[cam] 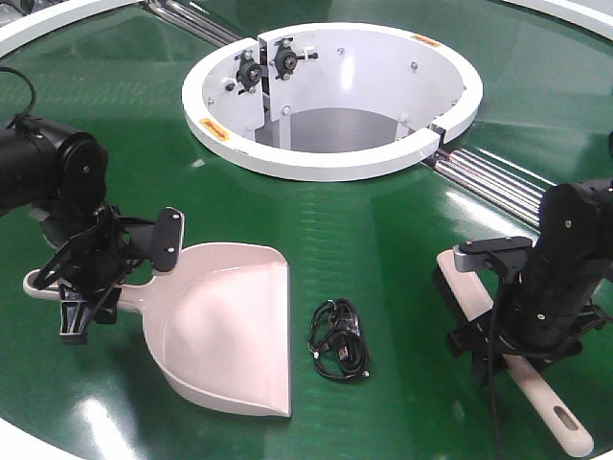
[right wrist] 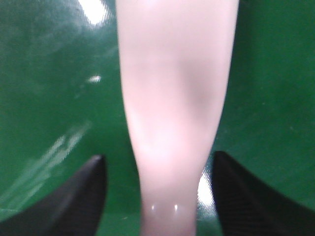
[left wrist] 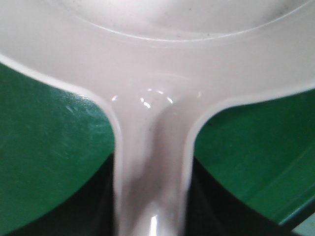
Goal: Clean and inspect green conveyor with broom and dustpan
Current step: 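Grasp the brush handle with the right gripper and lift it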
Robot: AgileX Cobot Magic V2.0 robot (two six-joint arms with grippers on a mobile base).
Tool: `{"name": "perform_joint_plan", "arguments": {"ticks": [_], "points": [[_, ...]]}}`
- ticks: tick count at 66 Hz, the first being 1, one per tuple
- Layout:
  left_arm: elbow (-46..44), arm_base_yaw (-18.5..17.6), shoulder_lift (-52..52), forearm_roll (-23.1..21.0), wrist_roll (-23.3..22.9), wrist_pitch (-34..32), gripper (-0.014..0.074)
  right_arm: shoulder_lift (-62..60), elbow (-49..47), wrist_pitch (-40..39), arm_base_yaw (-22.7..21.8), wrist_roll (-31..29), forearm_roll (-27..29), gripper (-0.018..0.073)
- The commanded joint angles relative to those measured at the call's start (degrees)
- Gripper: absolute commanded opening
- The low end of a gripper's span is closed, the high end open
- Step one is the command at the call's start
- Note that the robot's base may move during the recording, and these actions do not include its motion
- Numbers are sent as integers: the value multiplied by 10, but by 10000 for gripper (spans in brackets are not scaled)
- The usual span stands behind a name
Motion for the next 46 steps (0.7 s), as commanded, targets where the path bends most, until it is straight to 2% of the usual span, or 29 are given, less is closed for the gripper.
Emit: {"name": "perform_joint_plan", "arguments": {"ticks": [1, 21, 46], "points": [[-16, -2, -25, 6, -10, 3, -7, -11, -19, 15, 1, 0, -5, 299], [-16, -2, -25, 6, -10, 3, -7, 3, -19, 14, 1, -8, -10, -11], [-16, -2, -25, 6, -10, 3, -7, -100, -19, -1, 1, 14, -9, -6]]}}
